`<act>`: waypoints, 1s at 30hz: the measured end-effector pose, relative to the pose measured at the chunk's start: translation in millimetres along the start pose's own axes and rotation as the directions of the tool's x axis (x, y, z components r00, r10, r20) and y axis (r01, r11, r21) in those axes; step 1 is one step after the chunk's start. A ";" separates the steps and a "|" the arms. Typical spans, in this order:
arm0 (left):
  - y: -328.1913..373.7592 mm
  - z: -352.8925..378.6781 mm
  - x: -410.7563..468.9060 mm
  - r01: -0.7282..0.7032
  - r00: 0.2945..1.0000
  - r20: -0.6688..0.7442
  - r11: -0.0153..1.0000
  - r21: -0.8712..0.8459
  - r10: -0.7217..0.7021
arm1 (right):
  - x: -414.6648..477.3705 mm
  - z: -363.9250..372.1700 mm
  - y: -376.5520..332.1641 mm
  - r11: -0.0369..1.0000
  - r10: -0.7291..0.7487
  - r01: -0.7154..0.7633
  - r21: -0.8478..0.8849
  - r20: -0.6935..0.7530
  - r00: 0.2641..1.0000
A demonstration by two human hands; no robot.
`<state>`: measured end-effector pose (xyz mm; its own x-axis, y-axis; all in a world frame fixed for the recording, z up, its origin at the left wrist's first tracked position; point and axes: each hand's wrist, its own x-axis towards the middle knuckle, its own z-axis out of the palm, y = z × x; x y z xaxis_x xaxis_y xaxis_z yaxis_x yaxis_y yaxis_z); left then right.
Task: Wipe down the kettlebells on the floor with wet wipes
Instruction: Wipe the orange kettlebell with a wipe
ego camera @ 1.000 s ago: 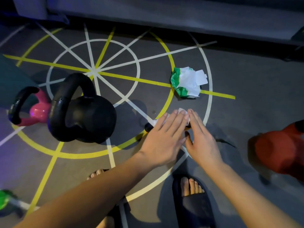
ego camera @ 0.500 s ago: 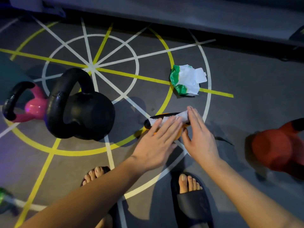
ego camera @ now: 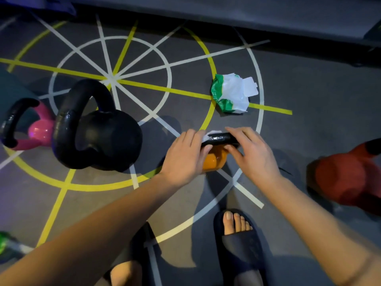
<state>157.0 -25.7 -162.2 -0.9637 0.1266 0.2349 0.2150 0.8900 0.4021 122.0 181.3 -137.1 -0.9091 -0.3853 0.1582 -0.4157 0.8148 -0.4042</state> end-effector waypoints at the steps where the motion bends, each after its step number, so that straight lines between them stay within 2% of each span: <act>1: -3.9 -1.5 2.1 -0.056 0.998 0.023 0.998 0.001 0.056 | 2.6 -2.8 4.0 0.999 -0.031 0.032 -0.010 0.020 0.999; 3: -13.2 -7.5 11.7 -0.166 0.978 0.130 0.986 -0.007 0.165 | 2.3 -4.4 4.3 0.999 -0.026 0.026 -0.039 0.010 1.000; 5: -23.9 -14.9 30.8 -0.274 0.931 0.248 0.962 -0.014 0.269 | -5.4 0.4 -2.1 0.996 0.041 -0.044 -0.075 -0.039 0.998; 7: -30.4 -18.5 49.1 -0.332 0.908 0.267 0.943 -0.010 0.323 | -11.7 6.3 -11.1 0.989 0.095 -0.104 -0.109 -0.092 0.991; 11: -36.2 -15.9 52.6 -0.340 0.912 0.226 0.939 -0.055 0.343 | -12.4 10.9 -21.7 0.981 0.121 -0.138 -0.138 -0.125 0.985; 14: -34.0 -9.4 24.0 -0.206 0.968 0.128 0.974 -0.099 0.218 | -13.1 10.8 -19.3 0.984 0.032 -0.054 -0.168 -0.127 0.991; 16: -12.1 -2.3 3.4 -0.006 0.998 0.064 0.990 -0.141 0.015 | -7.2 8.7 -14.1 0.985 -0.014 -0.008 -0.173 -0.126 0.992; 18: 25.7 5.8 1.0 0.133 0.990 0.079 0.977 -0.166 -0.121 | 9.0 4.1 -6.0 0.984 -0.028 0.008 -0.178 -0.112 0.993; 19: 41.9 9.4 4.3 0.129 0.988 0.099 0.984 -0.126 -0.116 | 19.3 1.0 -1.6 0.986 -0.028 0.013 -0.166 -0.088 0.996; 22: 63.2 15.7 15.1 -0.035 0.991 0.133 0.991 0.127 0.018 | 41.9 -7.8 9.7 0.990 -0.056 0.053 -0.129 -0.024 0.998; 24: 50.4 10.8 20.2 -0.059 0.994 0.104 0.983 0.174 0.042 | 36.7 -8.6 15.0 0.994 -0.063 0.060 -0.087 -0.034 0.997; 26: 26.4 2.0 19.5 0.062 0.994 0.088 0.994 0.096 -0.070 | 20.4 -4.4 18.3 0.997 -0.052 0.049 -0.052 -0.070 0.996; 28: 7.1 -4.5 15.0 0.257 0.955 0.171 0.964 -0.070 -0.242 | 9.7 2.7 19.0 0.999 -0.027 0.023 -0.041 -0.102 0.994; 30: 9.3 -5.4 5.8 0.316 0.936 0.225 0.930 -0.187 -0.273 | 10.4 7.9 17.7 0.999 0.029 -0.031 -0.016 -0.120 0.992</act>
<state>154.3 -19.0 -152.3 -0.9957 -0.0258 -0.0885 -0.0750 0.7859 0.6138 105.4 188.3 -149.7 -0.9174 -0.3068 0.2536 -0.3877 0.8330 -0.3948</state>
